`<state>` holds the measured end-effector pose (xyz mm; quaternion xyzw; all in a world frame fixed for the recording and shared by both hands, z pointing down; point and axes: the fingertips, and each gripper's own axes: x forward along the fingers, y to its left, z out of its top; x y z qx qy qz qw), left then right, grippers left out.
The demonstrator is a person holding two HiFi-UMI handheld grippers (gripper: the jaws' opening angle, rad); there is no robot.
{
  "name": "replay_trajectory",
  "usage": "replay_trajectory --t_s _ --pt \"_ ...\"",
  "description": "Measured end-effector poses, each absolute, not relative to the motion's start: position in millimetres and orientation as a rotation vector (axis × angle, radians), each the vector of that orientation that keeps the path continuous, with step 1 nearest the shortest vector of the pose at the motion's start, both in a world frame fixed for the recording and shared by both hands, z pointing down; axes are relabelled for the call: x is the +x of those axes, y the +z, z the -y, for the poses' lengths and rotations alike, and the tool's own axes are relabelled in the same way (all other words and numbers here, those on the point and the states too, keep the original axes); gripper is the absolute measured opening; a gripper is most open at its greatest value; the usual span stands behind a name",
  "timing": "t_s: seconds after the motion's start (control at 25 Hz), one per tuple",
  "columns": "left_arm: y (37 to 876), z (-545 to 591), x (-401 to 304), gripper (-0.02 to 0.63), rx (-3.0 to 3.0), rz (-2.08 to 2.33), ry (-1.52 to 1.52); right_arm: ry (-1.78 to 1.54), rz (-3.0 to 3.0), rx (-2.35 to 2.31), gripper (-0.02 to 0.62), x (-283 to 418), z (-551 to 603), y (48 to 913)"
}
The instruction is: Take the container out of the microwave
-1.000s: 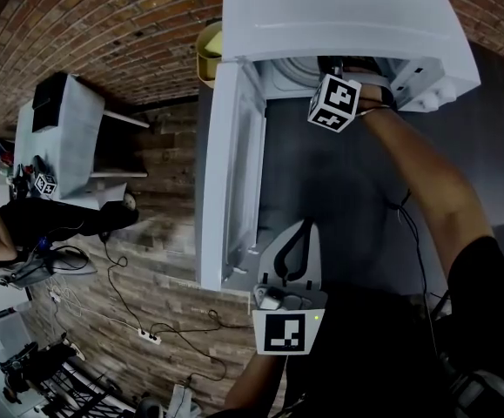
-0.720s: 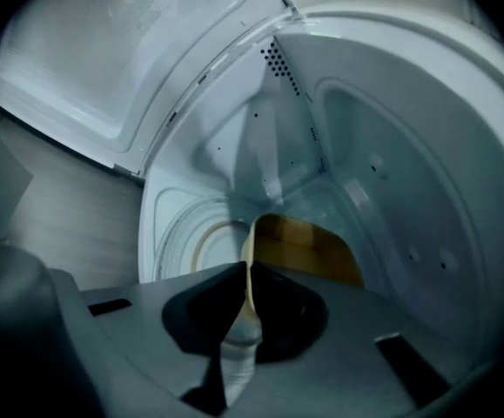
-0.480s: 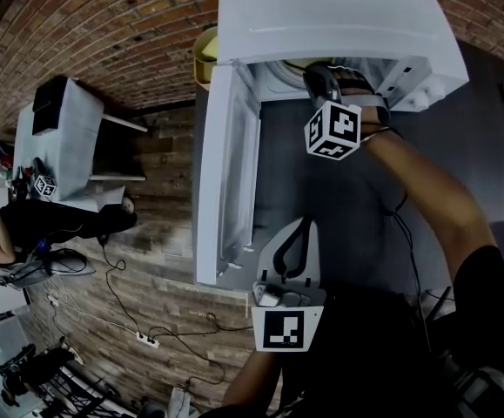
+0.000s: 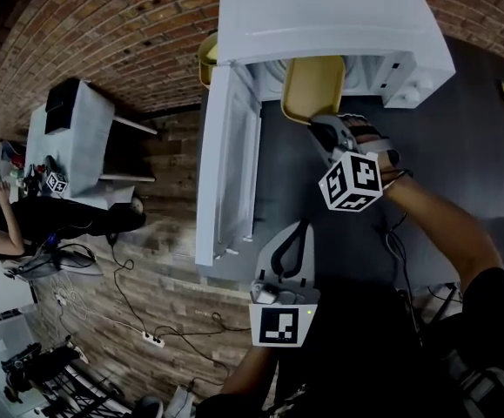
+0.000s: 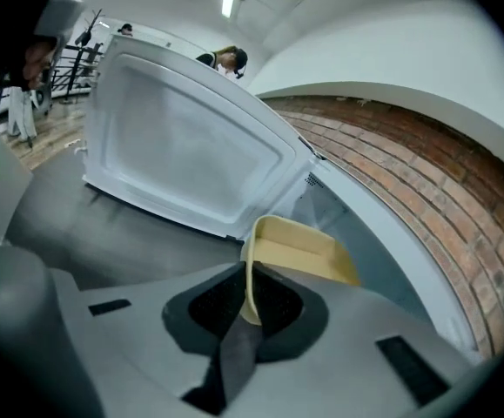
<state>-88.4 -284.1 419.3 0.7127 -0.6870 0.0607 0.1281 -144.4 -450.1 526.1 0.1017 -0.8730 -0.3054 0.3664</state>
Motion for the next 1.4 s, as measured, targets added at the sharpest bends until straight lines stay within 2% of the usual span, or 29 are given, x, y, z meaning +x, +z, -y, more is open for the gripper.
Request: replay_trajectory --t_s 0.4,0.8,1.4 --pt "424 292 -71 0.006 2.126 1.968 0.165 -0.838 2.203 0.195 0.080 -81 397 537" --pt "426 320 -37 0.006 2.234 1.836 0.170 -0.655 2.190 0.452 0.080 5 401 519" --pt "436 336 4 0.006 2.364 1.656 0.285 -0.287 1.966 0.812 0.080 169 407 564"
